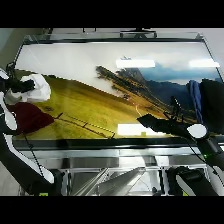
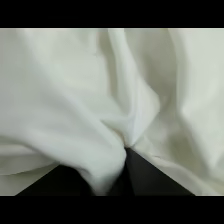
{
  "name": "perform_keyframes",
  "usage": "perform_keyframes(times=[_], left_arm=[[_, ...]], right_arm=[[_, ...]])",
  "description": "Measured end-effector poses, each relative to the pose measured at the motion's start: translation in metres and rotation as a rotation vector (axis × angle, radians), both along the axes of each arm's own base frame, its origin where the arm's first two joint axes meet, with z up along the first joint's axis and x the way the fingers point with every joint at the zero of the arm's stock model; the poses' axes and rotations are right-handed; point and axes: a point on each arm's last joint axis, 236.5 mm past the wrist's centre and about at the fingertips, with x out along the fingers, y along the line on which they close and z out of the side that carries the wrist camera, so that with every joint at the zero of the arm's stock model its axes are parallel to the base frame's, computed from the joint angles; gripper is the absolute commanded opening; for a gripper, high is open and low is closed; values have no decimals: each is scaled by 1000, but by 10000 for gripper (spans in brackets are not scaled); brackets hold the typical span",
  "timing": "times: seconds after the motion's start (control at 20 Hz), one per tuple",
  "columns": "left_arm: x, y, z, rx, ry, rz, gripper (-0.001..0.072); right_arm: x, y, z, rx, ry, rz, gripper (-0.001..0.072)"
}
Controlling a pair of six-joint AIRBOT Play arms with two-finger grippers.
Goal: Fold the shirts.
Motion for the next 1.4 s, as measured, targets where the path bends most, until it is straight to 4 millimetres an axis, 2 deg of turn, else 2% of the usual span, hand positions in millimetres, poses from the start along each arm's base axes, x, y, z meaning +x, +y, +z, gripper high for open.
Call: perform_keyframes(times=[0.05, 0.1, 0.2, 0.3, 0.4, 0.5, 0.55, 0.6, 0.7, 0.8, 0.85, 0.9, 0.95, 1.0, 1.05, 1.2, 1.25, 1.3, 1.4], left_arm=[[9, -17, 20, -34, -48, -13, 30], [19, -38, 43, -76, -104, -36, 30], [32, -92, 99, -180, -223, -119, 30], [31, -159, 163, -298, -325, -233, 30], [12, -224, 212, -386, -369, -365, 29], [-14, -284, 244, -449, -373, -498, 29], [-28, -312, 251, -480, -356, -552, 29], [-42, -339, 253, -511, -327, -602, 28], [-72, -389, 241, -569, -242, -683, 22], [-101, -431, 213, -605, -132, -739, 16], [-114, -446, 194, -602, -80, -759, 133], [-122, -457, 177, -582, -43, -769, 366], [-127, -462, 159, -540, -15, -770, 487], [-131, -463, 142, -493, 7, -773, 713], [-134, -461, 129, -447, 28, -780, 718], [-132, -439, 110, -335, 74, -750, 717], [-132, -430, 109, -319, 92, -735, 717], [-132, -420, 108, -308, 112, -720, 716], [-140, -398, 101, -299, 181, -686, 715]], right_arm=[[0, 0, 0, 0, 1, 0, 357], [0, 0, 0, 0, 1, 0, 292], [0, 0, 0, 0, 1, 1, 36], [-1, 1, 0, -1, 2, 9, 22], [-4, 2, -1, -7, -4, 28, 22], [-7, 2, -1, -16, -11, 59, 22], [-10, 2, -1, -19, -10, 78, 22], [-14, 2, -2, -24, -10, 101, 22], [-23, 2, -3, -28, -5, 150, 22], [-30, 0, -2, -28, 1, 184, 22], [-33, -2, -2, -28, 2, 195, 22], [-35, -4, -1, -29, 1, 204, 34], [-36, -6, 0, -29, -2, 208, 191], [-37, -8, 1, -30, -6, 211, 396], [-37, -10, 3, -30, -10, 210, 448], [-34, -18, 5, -31, -18, 189, 451], [-32, -22, 5, -35, -25, 179, 517], [-30, -27, 5, -41, -34, 170, 638], [-22, -37, 6, -56, -57, 140, 649]])
